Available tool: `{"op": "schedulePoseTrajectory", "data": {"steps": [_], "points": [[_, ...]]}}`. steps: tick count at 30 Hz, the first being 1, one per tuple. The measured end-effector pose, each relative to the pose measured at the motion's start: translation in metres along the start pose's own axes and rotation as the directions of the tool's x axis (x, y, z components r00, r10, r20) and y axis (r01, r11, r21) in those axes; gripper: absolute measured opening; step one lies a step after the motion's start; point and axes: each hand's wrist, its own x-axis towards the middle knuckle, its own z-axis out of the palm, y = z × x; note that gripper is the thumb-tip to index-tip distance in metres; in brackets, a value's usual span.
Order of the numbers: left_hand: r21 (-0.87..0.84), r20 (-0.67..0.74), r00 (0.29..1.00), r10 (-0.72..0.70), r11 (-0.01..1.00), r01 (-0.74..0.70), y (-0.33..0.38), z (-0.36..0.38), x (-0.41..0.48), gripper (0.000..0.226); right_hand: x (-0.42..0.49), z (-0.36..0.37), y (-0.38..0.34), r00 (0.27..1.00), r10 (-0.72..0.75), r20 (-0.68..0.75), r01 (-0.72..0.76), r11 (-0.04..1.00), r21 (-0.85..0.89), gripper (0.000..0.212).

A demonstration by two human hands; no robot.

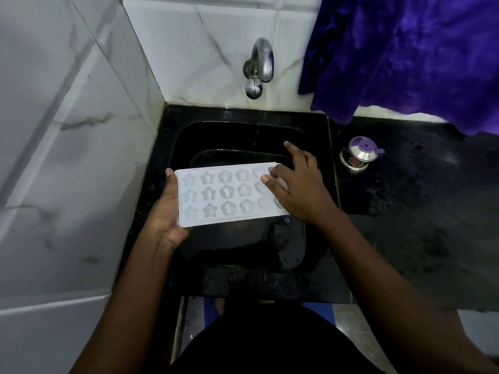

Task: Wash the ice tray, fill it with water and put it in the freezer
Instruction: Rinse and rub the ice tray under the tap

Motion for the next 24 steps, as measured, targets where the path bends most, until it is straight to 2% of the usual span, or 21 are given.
{"op": "schedulePoseTrajectory", "data": {"steps": [4,11,17,24], "points": [[-0.003,0.018,1.000,0.007,1.000,-0.007,0.001,0.003,-0.004,0.073,-0.002,-0.006,-0.001,0.999,0.034,0.018,-0.035,0.997,0.072,0.043],[-0.007,0.023,1.000,0.015,1.000,-0.014,-0.003,0.004,-0.009,0.073,-0.008,-0.011,0.002,0.998,0.005,-0.057,-0.009,0.997,-0.077,0.049],[-0.004,0.038,0.999,0.019,1.000,-0.019,-0.007,0.008,-0.014,0.071,-0.016,-0.013,-0.007,0.999,0.053,0.014,-0.053,0.998,0.039,0.043],[0.025,0.050,0.998,0.030,0.999,-0.032,-0.002,0.003,-0.013,0.075,-0.018,-0.013,-0.002,0.998,0.033,-0.049,-0.035,0.998,-0.050,0.044]]}}
